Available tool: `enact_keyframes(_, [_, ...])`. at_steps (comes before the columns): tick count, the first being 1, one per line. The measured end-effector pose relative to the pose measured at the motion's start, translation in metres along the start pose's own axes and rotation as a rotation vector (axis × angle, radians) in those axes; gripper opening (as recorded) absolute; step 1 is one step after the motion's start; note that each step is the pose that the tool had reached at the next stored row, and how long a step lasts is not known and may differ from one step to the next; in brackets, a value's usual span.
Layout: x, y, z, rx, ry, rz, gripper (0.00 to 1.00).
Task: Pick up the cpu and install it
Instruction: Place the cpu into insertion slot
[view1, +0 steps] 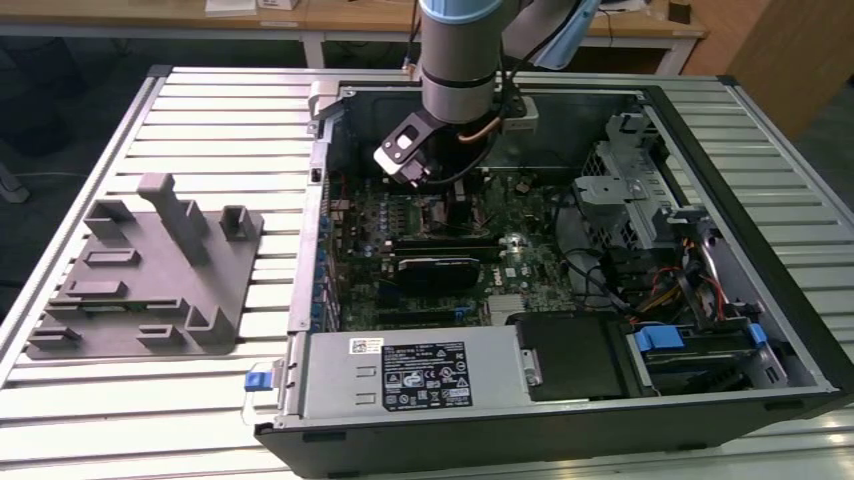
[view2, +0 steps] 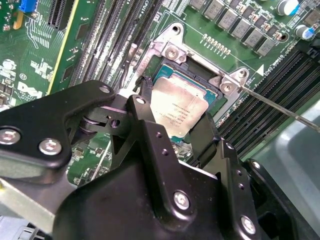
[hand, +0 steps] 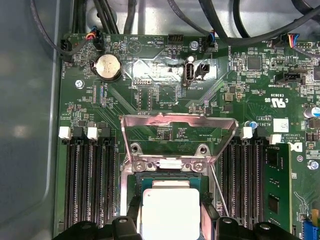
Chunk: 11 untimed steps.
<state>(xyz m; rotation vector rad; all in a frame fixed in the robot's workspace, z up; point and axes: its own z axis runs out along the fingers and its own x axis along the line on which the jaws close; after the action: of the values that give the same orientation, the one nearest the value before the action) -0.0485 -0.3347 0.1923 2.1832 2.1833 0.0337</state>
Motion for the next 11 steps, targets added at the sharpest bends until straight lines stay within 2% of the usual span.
enact_keyframes(11, [0.0005,-0.0003,0.0010,0.0005,0.0000,0.000,0.55])
